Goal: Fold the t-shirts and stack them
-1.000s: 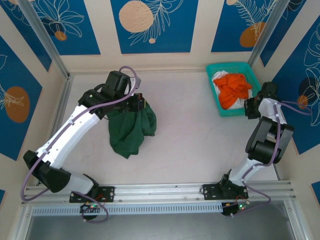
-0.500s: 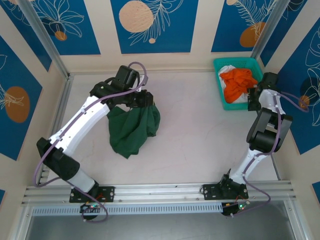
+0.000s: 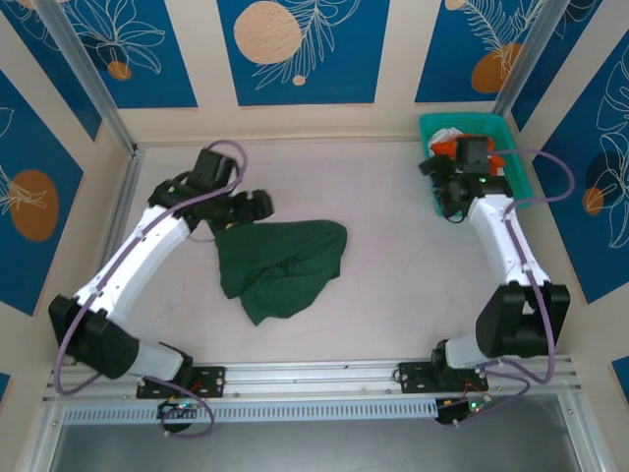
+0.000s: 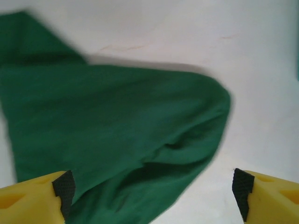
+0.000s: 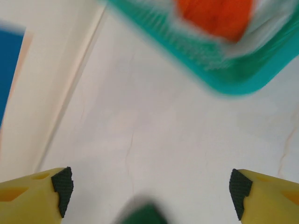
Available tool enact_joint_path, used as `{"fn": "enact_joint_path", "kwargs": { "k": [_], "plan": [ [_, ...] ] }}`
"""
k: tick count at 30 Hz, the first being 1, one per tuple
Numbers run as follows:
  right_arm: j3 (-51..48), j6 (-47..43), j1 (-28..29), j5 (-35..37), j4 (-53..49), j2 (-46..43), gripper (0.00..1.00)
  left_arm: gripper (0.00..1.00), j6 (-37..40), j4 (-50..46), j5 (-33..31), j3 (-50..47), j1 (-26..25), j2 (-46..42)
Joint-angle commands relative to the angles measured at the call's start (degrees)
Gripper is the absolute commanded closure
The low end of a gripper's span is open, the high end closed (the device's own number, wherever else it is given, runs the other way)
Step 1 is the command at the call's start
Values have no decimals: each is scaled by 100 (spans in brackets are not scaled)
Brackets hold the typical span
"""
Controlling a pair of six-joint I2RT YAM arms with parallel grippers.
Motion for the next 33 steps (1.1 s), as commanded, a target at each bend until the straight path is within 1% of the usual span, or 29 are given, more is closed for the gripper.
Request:
{"fn": "enact_joint_path", "kwargs": {
  "k": [1,3,5,6,9,11,13,15,18,20,22,25,28,30,32,33],
  "plan": [
    [-497,-524,1119,-171,-526,-137,17,12,-584,206,450,-1361,512,-563],
    [-761,-644,1889,-221,-689,-211,21,13,-769,387,646,-1956,622,-767],
    [-1005,-667,2629,-241,-890,-284,22,14,-1037,633,888,-2455,626,-906],
    [-1121,-669,2968,-391,-930,-307,22,15,-1190,758,936,-2714,623,-986],
    [-1256,-729,3841,-849,-947,-207,22,19,-1474,869,677,-3226,622,-1188],
    [-1101,-1021,4364,-1131,-940,20,24,23,-1596,968,471,-3492,623,-1308],
    [-744,-1450,4933,-1271,-940,382,24,27,-1675,1204,341,-3742,623,-1323],
    [-335,-1766,5368,-1318,-943,780,25,32,-1725,1490,297,-3900,628,-1217],
    [438,-2207,5770,-1236,-1123,1600,28,38,-1764,2275,514,-4065,631,-988],
    [901,-2415,5935,-1216,-1180,2081,29,45,-1706,2641,640,-4025,639,-774],
    [1330,-2545,6069,-1174,-1204,2557,30,60,-1564,2807,673,-3914,657,-501],
    [1954,-2846,6289,-1122,-1348,3205,30,77,-1315,2784,659,-3733,722,-159],
    [2405,-3027,6416,-1125,-1506,3735,32,93,-1147,2716,633,-3628,779,-46],
    [2488,-3068,6451,-1095,-1443,3924,33,100,-1060,2580,596,-3535,805,-74],
    [2542,-3034,6443,-1056,-1409,4086,36,100,-994,2476,580,-3470,823,-156],
    [2588,-3021,6435,-1055,-1411,4176,40,100,-965,2403,561,-3434,824,-207]
  ]
}}
